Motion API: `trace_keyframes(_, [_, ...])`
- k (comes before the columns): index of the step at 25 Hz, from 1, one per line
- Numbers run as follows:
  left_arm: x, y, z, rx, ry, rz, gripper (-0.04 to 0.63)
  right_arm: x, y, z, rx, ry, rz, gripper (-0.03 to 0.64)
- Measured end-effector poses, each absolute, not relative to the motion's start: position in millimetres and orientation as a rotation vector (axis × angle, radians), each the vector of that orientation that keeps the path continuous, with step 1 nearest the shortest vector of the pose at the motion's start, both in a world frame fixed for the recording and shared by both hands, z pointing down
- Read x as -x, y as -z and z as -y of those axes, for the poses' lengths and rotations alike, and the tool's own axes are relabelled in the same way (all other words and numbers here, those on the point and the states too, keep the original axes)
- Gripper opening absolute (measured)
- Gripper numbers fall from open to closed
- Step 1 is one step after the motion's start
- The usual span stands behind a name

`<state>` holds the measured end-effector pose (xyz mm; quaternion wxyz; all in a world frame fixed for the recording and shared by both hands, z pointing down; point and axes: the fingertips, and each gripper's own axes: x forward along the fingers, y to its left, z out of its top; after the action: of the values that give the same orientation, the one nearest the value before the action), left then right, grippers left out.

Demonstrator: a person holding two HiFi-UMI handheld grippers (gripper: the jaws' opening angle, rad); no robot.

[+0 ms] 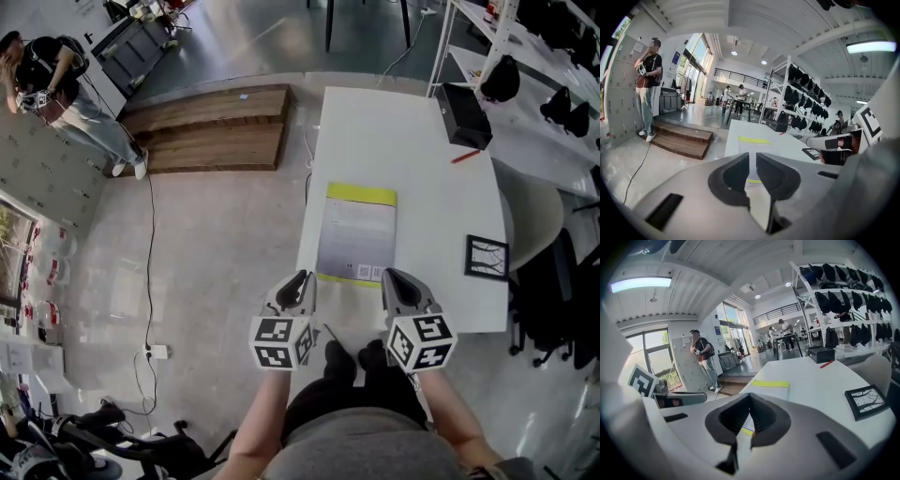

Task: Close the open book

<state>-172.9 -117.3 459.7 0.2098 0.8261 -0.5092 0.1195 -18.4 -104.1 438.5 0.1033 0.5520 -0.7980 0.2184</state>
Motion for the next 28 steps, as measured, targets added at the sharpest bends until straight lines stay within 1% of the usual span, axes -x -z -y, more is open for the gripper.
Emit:
trace_keyframes(21, [175,-456,119,-2.299,-0.319,1.423,0.049,-4,-420,104,-1.752,-0.598,2.392,0.003])
trace_keyframes(25, [177,-457,116,-2.33,-0.382,1.442,0.049,-3,-424,103,-1.761,-0.606,2.378,0.003])
trace_keyframes(28, [173,-455,116,-2.336,-0.375,1.428,0.049,-6,-425,102,-1.766,-0.618,2.364,0.003])
